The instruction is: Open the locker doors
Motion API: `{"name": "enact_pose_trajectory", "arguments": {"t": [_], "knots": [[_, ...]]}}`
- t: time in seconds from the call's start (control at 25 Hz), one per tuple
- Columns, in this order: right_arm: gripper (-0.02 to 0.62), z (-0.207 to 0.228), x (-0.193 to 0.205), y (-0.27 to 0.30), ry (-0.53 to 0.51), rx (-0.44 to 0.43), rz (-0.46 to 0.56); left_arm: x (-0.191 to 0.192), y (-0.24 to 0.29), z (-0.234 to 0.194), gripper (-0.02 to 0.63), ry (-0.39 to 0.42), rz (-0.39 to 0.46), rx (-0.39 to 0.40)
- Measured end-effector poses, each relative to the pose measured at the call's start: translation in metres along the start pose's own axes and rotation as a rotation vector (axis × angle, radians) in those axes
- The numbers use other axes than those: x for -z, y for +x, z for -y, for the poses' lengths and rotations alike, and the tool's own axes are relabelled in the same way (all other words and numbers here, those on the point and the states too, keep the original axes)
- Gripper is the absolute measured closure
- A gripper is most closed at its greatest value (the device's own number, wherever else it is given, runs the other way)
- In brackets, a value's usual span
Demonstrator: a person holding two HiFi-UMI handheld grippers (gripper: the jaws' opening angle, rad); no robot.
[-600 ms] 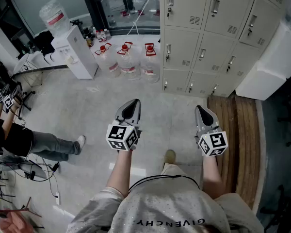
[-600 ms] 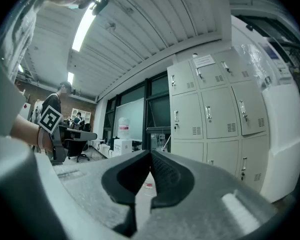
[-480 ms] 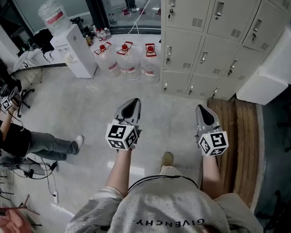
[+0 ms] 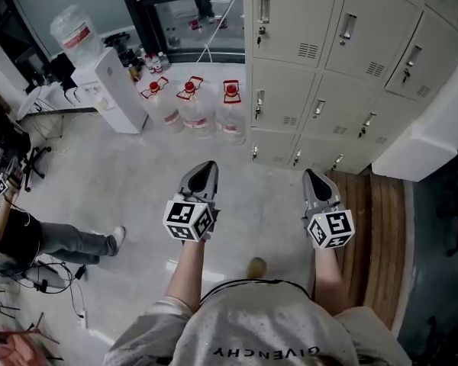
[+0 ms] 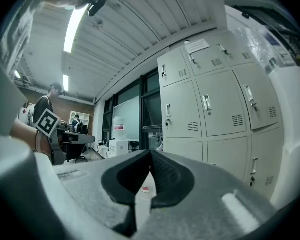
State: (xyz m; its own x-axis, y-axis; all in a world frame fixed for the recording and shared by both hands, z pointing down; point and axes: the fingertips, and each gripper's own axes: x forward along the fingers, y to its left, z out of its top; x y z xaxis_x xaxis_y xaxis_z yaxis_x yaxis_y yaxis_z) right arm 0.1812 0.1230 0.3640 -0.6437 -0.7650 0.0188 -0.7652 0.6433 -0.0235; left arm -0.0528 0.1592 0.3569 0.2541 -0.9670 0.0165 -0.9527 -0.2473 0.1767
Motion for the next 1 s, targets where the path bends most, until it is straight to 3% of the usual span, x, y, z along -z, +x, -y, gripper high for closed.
{"name": "enact_pose_trajectory", "arguments": {"t": [0.56, 1.0], "knots": [[0.597, 0.023, -0.012, 0.067, 0.057, -0.07, 0.033, -0.015, 0.068, -0.023, 0.607, 0.002, 0.003, 0.008], [0.594, 0.046, -0.035, 0.186, 0.064, -0.067, 0.064, -0.045, 0.177, -0.087, 0.607, 0.01, 0.015, 0.078]]}}
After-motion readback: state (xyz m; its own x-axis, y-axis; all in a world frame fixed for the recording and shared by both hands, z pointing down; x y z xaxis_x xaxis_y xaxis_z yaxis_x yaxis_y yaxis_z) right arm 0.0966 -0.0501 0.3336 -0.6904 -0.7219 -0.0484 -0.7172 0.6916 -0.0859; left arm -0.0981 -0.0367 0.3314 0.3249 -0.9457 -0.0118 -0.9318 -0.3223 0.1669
